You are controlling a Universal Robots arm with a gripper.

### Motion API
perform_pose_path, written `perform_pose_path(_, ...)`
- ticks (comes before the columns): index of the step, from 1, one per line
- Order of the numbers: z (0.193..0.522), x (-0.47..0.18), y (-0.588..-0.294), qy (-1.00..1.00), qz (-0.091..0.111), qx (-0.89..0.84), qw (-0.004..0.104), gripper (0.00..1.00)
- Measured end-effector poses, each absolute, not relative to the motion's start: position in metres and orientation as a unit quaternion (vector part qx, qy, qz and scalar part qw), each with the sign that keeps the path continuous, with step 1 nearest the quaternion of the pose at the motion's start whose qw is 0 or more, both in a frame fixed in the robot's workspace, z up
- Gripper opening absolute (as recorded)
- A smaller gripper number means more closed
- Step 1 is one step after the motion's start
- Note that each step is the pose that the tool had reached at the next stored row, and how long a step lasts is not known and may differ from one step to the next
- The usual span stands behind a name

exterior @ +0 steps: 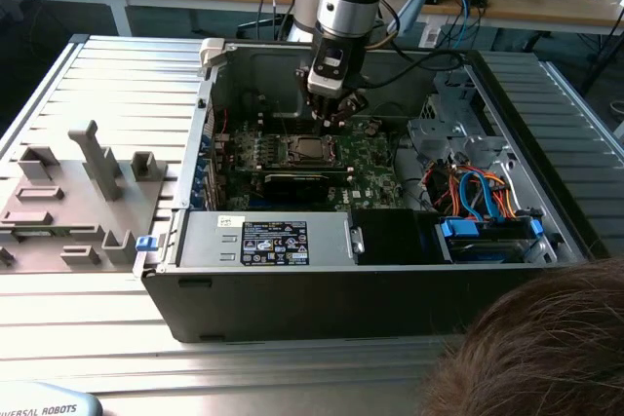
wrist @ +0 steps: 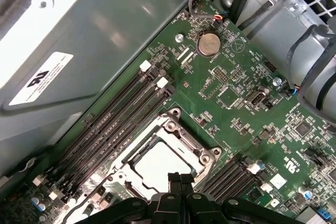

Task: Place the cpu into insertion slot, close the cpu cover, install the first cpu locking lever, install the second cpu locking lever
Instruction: 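Install the first cpu locking lever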

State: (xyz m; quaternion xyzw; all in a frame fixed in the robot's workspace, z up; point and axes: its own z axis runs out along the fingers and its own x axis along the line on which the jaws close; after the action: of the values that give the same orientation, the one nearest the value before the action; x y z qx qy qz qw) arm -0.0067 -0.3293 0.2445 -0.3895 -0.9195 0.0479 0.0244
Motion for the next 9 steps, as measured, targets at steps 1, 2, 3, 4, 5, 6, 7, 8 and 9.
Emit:
perform_pose_path(1, 0.2444, -0.0067, -0.3293, -0.92, 0.048, -0.388, 0.024, 0.11)
perform_pose_path(2, 0.2444, -0.0067, -0.3293, -0.922, 0.048, -0.384, 0.024, 0.11)
perform_pose_path(3, 0.2444, -0.0067, -0.3293, -0.923, 0.048, -0.381, 0.024, 0.11)
perform_pose_path(4, 0.2444, -0.0067, -0.3293, -0.925, 0.048, -0.377, 0.024, 0.11)
perform_pose_path(5, 0.2444, -0.0067, -0.3293, -0.926, 0.048, -0.374, 0.024, 0.11)
perform_pose_path(6, 0.2444, -0.0066, -0.3293, -0.927, 0.048, -0.371, 0.023, 0.11)
perform_pose_path(7, 0.2444, -0.0067, -0.3293, -0.928, 0.048, -0.369, 0.023, 0.11)
perform_pose_path(8, 0.2444, -0.0067, -0.3293, -0.929, 0.048, -0.367, 0.023, 0.11)
perform_pose_path(9, 0.2444, -0.0067, -0.3293, -0.93, 0.049, -0.364, 0.023, 0.11)
